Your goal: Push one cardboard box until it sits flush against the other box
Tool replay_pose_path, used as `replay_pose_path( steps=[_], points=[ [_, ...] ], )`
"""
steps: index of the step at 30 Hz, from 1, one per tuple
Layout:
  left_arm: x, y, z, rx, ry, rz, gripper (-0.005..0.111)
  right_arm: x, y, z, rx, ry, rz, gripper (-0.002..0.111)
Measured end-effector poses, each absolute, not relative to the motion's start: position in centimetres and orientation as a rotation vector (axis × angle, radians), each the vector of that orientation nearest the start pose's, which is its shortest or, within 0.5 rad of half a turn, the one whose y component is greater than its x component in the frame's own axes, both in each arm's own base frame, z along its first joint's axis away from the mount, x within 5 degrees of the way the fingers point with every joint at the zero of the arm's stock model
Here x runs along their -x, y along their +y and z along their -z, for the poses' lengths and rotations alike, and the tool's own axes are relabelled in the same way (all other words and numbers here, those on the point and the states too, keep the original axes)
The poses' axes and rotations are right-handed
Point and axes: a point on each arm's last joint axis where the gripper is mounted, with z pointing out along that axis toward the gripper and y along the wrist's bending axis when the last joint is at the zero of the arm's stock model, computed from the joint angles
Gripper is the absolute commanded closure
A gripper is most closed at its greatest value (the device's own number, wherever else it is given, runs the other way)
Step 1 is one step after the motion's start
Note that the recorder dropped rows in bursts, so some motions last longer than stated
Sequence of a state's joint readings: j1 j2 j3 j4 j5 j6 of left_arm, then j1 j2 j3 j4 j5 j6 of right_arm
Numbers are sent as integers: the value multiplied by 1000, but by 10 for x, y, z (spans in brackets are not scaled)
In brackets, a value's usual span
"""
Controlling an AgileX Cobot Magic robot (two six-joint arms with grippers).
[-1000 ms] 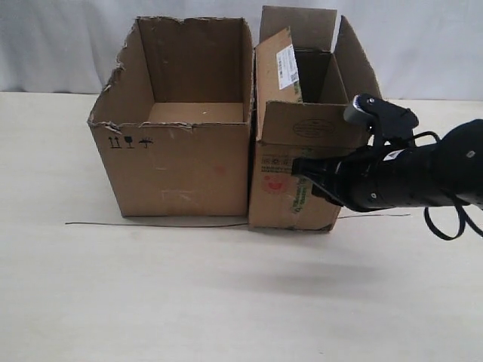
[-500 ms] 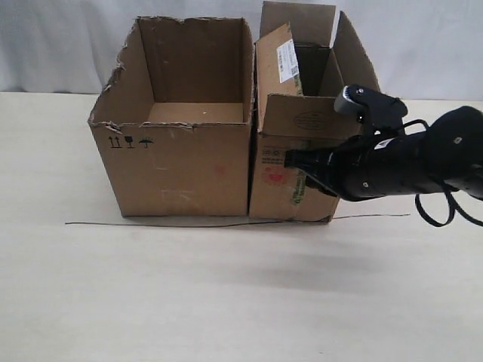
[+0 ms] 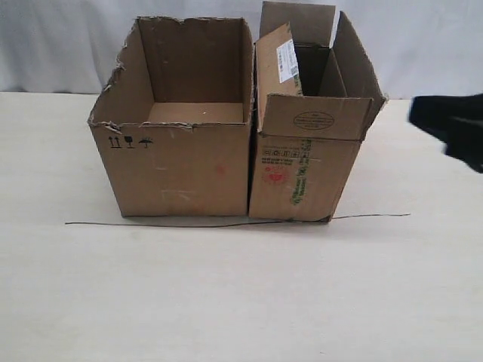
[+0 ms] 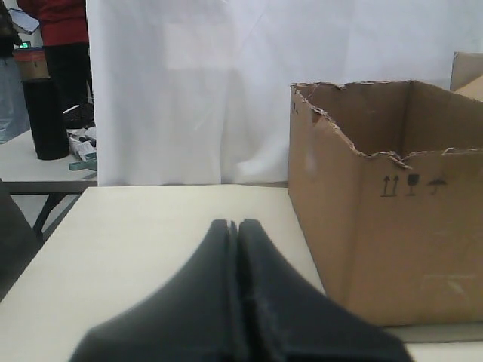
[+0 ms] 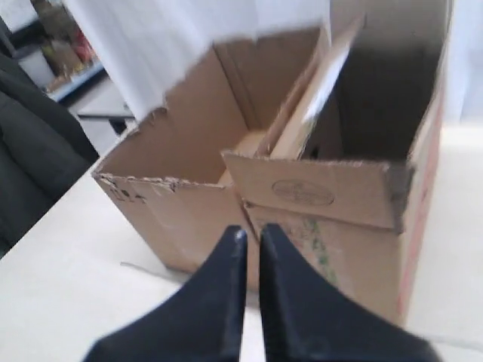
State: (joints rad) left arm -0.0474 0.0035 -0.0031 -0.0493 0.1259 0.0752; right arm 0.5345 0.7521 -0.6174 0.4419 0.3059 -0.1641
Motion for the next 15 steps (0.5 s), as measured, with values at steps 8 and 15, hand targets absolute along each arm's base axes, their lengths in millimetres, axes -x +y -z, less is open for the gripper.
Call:
replay_pose_path(
  steps=[8,15],
  points=[
    [-56,-3,-203,-64,1608,21,107,-59,48,-332,467,1678,-576,103],
    [-56,-3,-203,-64,1608,21,107,-36,26,-288,602,1564,-326,103]
  ],
)
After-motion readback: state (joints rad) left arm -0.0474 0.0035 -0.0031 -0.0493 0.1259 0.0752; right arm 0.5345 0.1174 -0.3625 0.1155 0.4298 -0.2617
